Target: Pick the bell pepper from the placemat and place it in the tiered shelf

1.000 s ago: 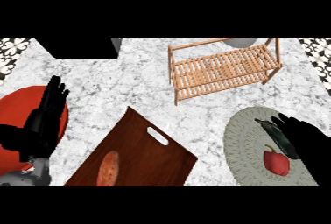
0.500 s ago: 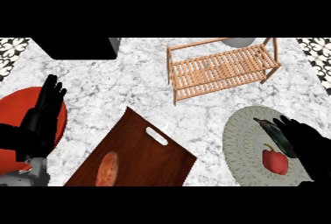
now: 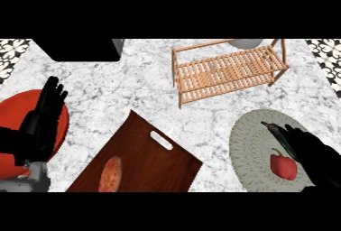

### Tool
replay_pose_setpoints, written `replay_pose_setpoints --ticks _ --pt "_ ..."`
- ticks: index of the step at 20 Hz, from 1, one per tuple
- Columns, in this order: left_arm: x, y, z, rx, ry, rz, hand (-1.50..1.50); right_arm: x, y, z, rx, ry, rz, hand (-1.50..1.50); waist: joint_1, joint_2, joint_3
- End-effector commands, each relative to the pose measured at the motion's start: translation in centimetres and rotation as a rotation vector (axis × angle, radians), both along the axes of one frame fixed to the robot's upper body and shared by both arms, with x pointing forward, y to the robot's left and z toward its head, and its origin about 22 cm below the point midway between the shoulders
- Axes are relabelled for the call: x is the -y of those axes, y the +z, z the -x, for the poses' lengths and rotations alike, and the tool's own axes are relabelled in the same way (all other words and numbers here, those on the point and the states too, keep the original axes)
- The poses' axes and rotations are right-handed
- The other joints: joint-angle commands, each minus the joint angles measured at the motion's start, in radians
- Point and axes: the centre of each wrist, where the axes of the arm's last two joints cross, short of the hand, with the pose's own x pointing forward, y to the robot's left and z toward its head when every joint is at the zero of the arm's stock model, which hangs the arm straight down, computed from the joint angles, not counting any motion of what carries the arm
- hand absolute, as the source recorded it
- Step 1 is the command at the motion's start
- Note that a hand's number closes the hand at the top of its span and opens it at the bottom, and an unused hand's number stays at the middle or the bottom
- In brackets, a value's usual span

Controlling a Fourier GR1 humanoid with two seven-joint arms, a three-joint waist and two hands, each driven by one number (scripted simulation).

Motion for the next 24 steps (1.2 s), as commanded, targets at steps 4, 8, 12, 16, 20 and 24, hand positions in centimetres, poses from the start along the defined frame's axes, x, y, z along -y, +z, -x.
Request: replay_pose_setpoints --ticks 4,8,12,16,20,24 --pt "1.1 -0.1 -0.8 -0.003 0.004 0.003 0.00 1.1 -1.2 -0.9 0.029 0.014 -0.043 -1.50 -0.001 0.000 0.000" --pt "1.2 -0.9 -0.3 0.001 0.006 -0.001 0.00 2.4 -3.3 -2.5 0.027 0.040 -0.045 -1.50 0.002 0.001 0.000" --pt "0.4 -1.2 0.9 -0.005 0.006 0.006 0.00 -0.2 -4.5 -1.8 0.015 0.041 -0.045 -1.50 0.002 0.000 0.000" --pt "0.5 0.2 -0.2 0.000 0.001 -0.003 0.00 2.3 -7.3 -2.8 -0.032 0.011 -0.047 -1.50 0.004 0.001 0.000" --pt "-0.2 -0.6 0.6 -0.014 0.014 -0.007 0.00 2.1 -8.2 -1.4 -0.069 0.047 -0.025 1.50 0.004 0.000 0.000" --pt "-0.9 -0.4 -1.2 -0.021 0.003 0.003 0.00 1.5 -8.0 -1.2 0.027 0.138 0.053 1.50 -0.001 0.001 0.000"
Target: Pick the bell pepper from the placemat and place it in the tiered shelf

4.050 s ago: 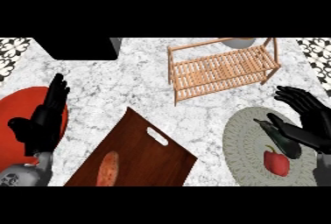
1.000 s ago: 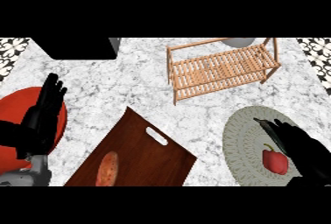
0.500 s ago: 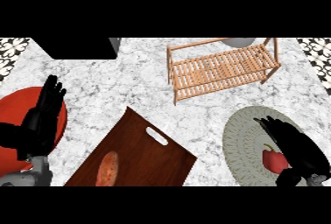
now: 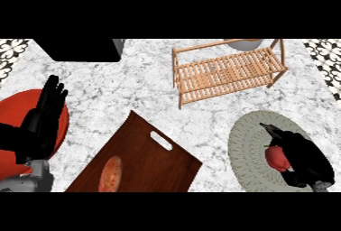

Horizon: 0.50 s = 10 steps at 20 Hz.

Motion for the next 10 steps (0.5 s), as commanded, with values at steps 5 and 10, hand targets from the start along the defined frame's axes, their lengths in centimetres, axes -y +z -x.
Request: replay_pose_setpoints --ticks 5,10 --pt "0.0 -0.2 0.5 0.009 -0.006 -0.005 0.00 -3.9 -1.0 -1.1 0.042 0.088 0.006 1.50 0.002 0.010 0.013" --pt "1.7 -1.0 0.4 -0.012 -0.009 0.000 0.00 -13.3 0.8 0.5 0.031 0.137 -0.150 1.50 -0.001 0.009 0.012"
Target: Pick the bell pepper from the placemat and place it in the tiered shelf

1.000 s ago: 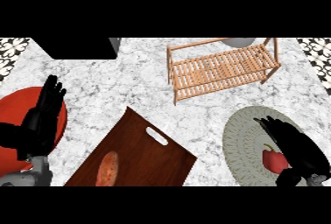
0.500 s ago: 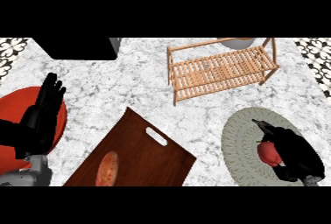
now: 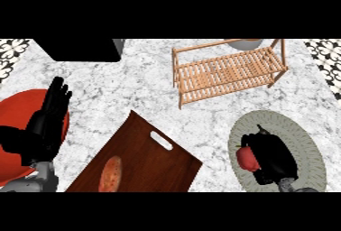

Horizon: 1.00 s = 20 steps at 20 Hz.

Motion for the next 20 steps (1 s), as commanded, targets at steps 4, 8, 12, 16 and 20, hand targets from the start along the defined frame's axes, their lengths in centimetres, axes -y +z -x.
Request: replay_pose_setpoints --ticks 4,8,12,16,20 --pt "1.0 -0.6 -1.0 -0.007 0.024 -0.004 0.00 -6.3 1.1 1.4 -0.074 0.047 -0.232 1.50 -0.009 0.007 0.009" --pt "-1.9 0.4 0.1 -0.006 0.013 -0.003 0.00 -8.3 4.8 2.7 -0.041 0.057 -0.327 1.50 -0.006 0.006 0.009" --pt "-0.7 0.4 -0.2 0.001 0.014 -0.015 0.00 -8.4 9.8 3.3 0.119 0.010 -0.557 1.50 -0.018 0.004 0.009" --pt "-0.5 -0.6 -0.3 0.000 0.017 -0.010 0.00 -8.7 14.6 5.6 0.224 -0.061 -0.681 1.50 -0.015 0.003 0.008" --pt "-1.3 -0.8 0.8 0.011 0.005 -0.005 0.00 -6.1 18.7 4.7 0.381 -0.185 -0.673 1.50 0.000 0.006 0.008"
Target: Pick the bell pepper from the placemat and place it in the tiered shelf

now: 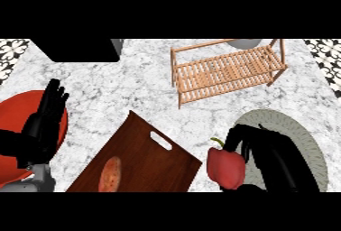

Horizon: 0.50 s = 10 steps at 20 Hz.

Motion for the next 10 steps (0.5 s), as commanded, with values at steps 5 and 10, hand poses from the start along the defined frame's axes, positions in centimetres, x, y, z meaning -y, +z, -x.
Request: replay_pose_setpoints --ticks 5,10 --pt "-0.4 -0.6 -2.1 0.010 0.005 0.003 0.00 2.5 7.1 0.1 0.109 -0.160 0.008 1.50 0.003 0.004 0.000" --pt "-0.1 -0.7 -1.3 -0.004 -0.004 0.004 0.00 3.7 7.7 -5.2 0.128 -0.201 -0.056 1.50 0.010 0.005 0.001"
